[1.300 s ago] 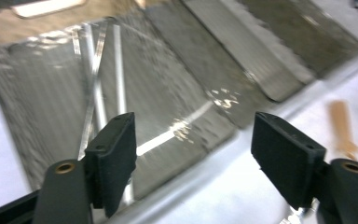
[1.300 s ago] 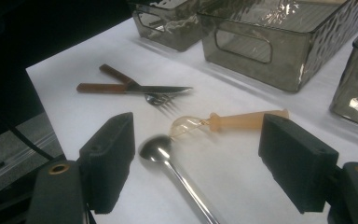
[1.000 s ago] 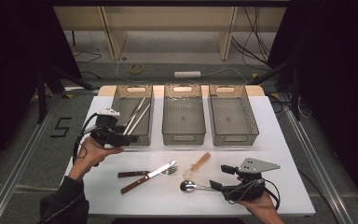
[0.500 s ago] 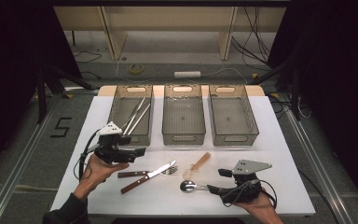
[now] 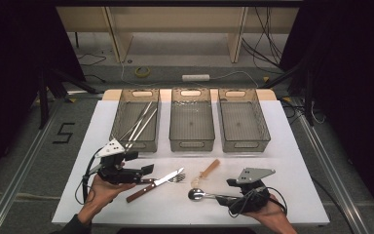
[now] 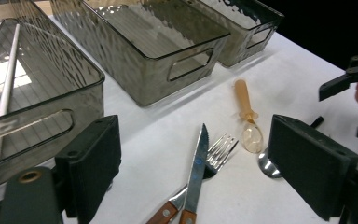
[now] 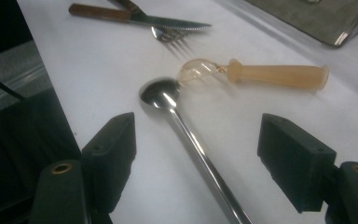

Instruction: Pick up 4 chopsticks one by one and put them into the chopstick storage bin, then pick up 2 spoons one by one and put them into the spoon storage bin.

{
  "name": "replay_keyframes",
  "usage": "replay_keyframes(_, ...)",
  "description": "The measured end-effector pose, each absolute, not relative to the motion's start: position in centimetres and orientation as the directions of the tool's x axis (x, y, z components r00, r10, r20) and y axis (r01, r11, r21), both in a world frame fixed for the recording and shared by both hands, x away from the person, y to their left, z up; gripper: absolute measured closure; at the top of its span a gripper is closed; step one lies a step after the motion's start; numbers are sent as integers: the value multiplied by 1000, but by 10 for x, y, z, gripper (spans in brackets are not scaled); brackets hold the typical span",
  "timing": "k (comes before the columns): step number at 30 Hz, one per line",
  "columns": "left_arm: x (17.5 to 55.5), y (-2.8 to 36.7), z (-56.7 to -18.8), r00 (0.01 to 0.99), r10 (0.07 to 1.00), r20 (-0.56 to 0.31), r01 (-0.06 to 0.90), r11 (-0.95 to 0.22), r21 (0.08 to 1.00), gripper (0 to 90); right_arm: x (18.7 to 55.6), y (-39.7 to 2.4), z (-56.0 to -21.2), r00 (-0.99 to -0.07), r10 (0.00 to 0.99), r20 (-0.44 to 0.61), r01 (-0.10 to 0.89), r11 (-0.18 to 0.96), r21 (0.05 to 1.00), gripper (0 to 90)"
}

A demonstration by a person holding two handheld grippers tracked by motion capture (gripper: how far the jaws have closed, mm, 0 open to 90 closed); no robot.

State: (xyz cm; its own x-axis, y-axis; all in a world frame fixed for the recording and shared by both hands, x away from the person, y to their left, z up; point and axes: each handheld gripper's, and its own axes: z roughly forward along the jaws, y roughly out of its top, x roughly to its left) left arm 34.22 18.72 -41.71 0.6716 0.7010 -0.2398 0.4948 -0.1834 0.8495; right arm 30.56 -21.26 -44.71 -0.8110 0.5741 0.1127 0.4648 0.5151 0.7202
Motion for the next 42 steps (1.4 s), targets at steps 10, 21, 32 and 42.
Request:
replay_keyframes(10,332,188,-421,669,709,-222,476,-180,861,163,313,-204,-451,-832,552,47,444,615,652,340)
replay_keyframes(21,325,183,-422,681,708,-187,458,-212,863,159,324,-195,-457,-860,510,9,424,705,569,461)
replay_keyframes(32,324,180,-424,689,705,-172,450,-229,863,158,330,-187,-461,-888,460,-13,392,770,503,561)
replay_keyframes(42,325,181,-424,689,707,-160,443,-236,865,158,332,-182,-463,-902,432,-5,381,800,463,659)
